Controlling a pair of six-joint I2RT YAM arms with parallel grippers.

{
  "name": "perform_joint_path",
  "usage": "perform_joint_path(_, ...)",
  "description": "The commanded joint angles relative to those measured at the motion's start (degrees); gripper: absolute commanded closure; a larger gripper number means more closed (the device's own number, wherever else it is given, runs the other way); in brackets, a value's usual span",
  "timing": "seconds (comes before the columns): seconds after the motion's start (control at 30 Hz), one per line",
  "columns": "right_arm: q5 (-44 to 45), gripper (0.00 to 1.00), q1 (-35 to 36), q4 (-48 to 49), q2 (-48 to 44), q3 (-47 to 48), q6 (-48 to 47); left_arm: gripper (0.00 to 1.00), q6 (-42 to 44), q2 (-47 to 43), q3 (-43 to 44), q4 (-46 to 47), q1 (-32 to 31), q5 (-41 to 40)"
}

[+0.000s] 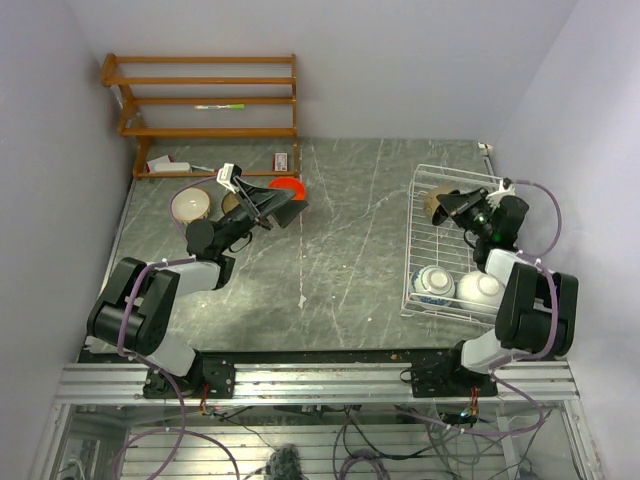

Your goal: Load the bowls into the dish rack

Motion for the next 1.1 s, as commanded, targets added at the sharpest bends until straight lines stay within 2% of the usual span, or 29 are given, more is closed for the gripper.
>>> perform_joint_path(0.0,-14.2,1.00,-2.7,27.8,3.2,-1.8,16.7,0.03,0.0,-0.3,1.0,11.9,0.7,1.6)
perform_joint_path(0.23,-16.5,1.00,-3.4,45.7,11.9,-1.3,29.1,0.03,0.2,-0.2,1.2,11.9,0.7,1.4)
perform_joint_path(0.53,-15.1,1.00,-4.8,65.2,29.4,2.3,42.0,0.04,-0.1,0.2,1.7,11.9,0.7,1.5)
perform_joint_path(0.77,-16.8,1.00,-6.0,63.4,33.2,1.5,42.4,0.04,0.2,0.8,1.7,11.9,0.7,1.1)
perform_joint_path(0.97,-18.6,1.00,-8.7,57.4,32.4,-2.0,40.1,0.03,0.1,1.9,1.8,11.9,0.7,1.2)
perform_joint_path(1.07,-18.1,0.96,-9.6,49.9,29.8,-3.1,36.2,0.04,0.1,2.2,1.8,11.9,0.7,1.1)
